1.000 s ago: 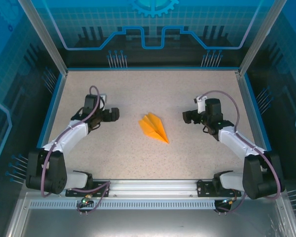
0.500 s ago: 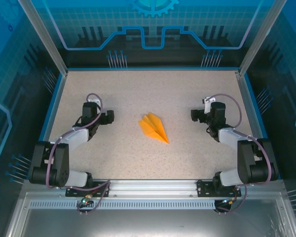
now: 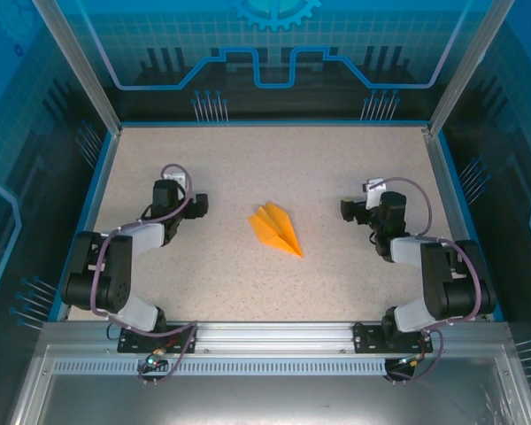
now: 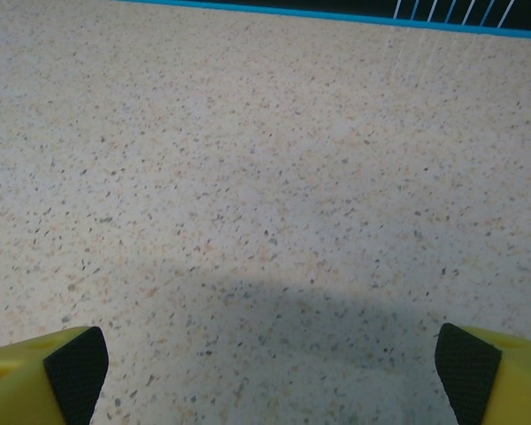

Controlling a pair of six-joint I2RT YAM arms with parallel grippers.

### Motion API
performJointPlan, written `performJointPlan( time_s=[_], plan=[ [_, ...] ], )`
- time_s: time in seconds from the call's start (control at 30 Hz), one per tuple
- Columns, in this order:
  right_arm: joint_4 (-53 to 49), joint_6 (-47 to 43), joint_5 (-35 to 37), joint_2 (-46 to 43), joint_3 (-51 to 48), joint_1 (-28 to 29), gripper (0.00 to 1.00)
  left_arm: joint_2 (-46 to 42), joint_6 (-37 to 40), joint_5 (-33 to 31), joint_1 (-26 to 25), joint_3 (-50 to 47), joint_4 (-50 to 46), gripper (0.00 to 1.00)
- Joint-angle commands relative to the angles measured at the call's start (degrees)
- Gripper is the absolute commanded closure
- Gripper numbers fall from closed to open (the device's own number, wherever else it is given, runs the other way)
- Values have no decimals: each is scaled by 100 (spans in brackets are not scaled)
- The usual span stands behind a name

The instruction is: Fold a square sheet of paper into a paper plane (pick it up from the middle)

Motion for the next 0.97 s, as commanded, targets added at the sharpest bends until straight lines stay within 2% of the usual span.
performJointPlan(
  time_s=[0.0, 0.33, 0.93],
  plan=[
    [611, -38, -73, 81, -101, -52, 1, -81, 169, 227, 55, -153, 668, 1],
    [570, -66, -25, 94, -80, -7, 1, -168, 75, 356, 161, -1150, 2368, 1],
    [542, -89, 5, 95, -56, 10, 1, -139, 59, 313, 161, -1220, 2529, 1]
  ],
)
